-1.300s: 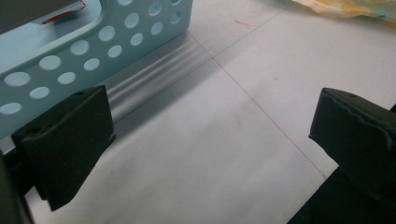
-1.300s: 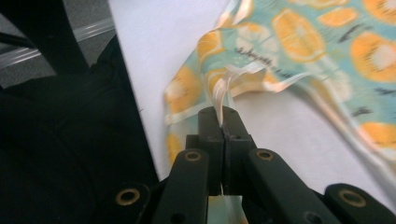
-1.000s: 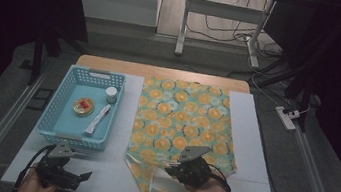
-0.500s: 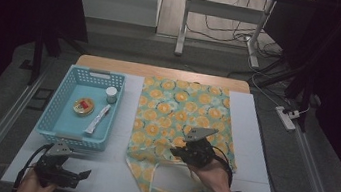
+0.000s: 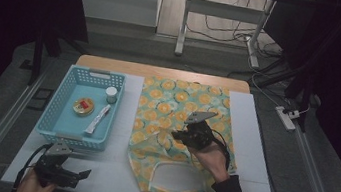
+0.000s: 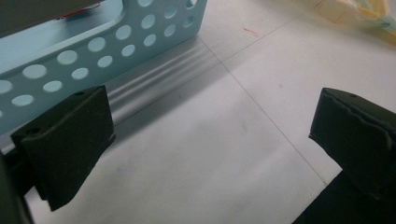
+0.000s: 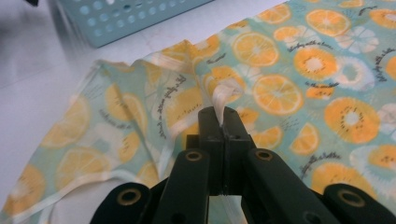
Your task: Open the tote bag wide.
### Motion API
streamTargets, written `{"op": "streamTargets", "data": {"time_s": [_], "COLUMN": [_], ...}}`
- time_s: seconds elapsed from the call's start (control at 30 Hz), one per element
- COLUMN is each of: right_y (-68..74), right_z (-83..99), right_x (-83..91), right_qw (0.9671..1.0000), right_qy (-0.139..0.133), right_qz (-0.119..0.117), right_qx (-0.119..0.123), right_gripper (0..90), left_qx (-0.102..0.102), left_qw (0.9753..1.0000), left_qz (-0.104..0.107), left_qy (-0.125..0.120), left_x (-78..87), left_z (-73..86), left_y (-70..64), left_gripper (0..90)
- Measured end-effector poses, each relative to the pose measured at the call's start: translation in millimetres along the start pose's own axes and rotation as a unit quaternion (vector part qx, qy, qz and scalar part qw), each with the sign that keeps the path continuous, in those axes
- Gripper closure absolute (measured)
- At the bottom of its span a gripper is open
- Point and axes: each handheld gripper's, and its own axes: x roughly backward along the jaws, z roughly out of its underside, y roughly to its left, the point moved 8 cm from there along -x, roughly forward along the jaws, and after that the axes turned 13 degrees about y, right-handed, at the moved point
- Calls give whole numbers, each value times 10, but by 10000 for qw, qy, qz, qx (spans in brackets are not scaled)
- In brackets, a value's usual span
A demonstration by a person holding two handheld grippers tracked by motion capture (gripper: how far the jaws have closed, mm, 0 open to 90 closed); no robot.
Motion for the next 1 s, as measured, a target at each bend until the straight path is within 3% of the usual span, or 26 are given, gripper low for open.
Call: {"op": "streamTargets", "data": {"time_s": [0.33, 1.0], "right_y": [-188, -458], "right_z": [-187, -390], "right_x": [-155, -618], "right_qw": [9999, 9999], "right_qy": [-35, 83], "right_qz": [-102, 92], "right_qx": [-21, -74], "right_gripper": [891, 890], "left_qx": [17, 27], "left_qw": [10000, 10000], "left_qz": [8, 17], "left_qy": [-7, -1], "left_x": [0, 1], "left_z": [0, 2], "left_y": [3, 7], "left_gripper": [0, 0]}}
